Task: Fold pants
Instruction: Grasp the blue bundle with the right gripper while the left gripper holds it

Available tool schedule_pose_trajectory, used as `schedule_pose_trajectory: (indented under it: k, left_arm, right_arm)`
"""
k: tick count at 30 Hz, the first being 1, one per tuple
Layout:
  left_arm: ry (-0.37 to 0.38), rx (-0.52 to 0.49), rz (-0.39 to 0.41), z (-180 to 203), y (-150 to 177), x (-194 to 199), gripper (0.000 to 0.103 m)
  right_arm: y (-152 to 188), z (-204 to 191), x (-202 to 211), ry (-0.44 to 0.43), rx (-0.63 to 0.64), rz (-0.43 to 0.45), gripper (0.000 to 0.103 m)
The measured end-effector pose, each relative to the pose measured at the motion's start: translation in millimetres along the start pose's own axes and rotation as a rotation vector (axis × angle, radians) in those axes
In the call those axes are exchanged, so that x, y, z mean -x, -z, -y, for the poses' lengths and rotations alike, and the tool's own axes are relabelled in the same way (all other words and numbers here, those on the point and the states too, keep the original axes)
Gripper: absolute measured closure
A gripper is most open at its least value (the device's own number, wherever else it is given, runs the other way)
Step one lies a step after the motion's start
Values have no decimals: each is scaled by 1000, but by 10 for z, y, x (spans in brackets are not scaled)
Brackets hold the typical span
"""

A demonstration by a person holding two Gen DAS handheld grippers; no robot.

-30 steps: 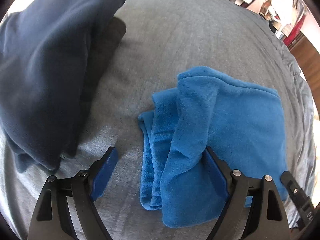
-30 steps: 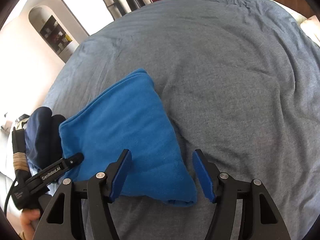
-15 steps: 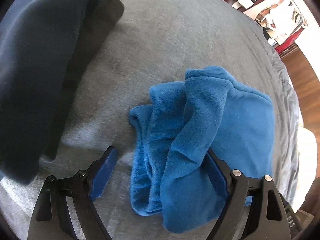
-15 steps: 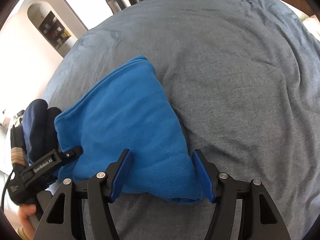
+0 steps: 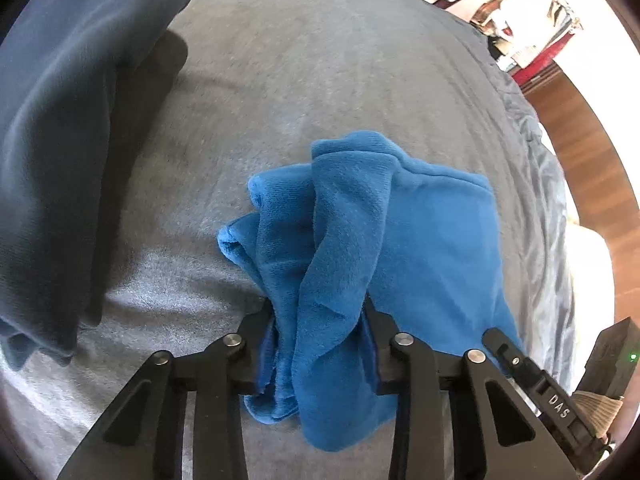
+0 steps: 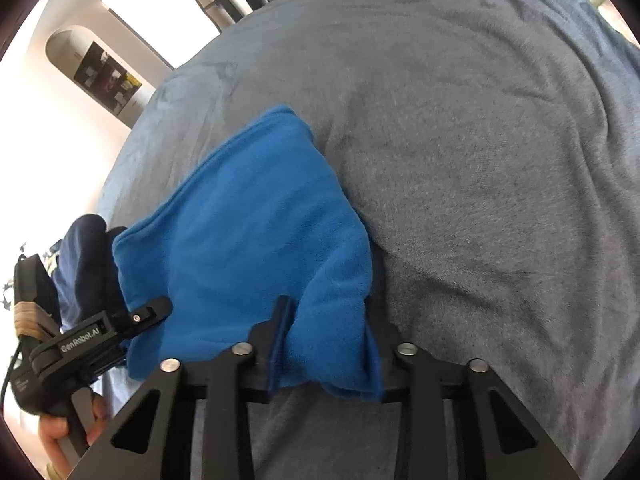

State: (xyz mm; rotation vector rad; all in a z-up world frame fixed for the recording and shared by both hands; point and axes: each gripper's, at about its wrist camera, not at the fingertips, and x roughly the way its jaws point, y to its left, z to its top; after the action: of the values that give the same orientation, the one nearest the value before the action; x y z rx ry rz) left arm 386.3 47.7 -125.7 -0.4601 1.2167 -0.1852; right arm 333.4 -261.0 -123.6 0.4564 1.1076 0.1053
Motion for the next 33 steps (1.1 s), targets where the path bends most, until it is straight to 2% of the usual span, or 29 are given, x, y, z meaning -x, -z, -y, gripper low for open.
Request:
schedule_pose_trajectory:
  k: [5,12,19,26,33]
  left_arm:
    - [92,-30,25,12,-70,282,73]
    - [123,-114,106,92,-92,790,74]
    - [147,-134,201,-45,-174,1376,74]
    - [106,-158,329,-534,-355,2110,74]
    - [22,-198,397,-1101,-670,2488,74]
  right_arm:
    - [-59,-307,401,56,91,103,75]
    - [-77,-636,893,70,175,189,76]
    - [-52,-994,1241,52,228,241,76]
    - [-88,-1697,1352,-16,341,305,76]
    - [-24,-2493,1136,-130,409,357,76]
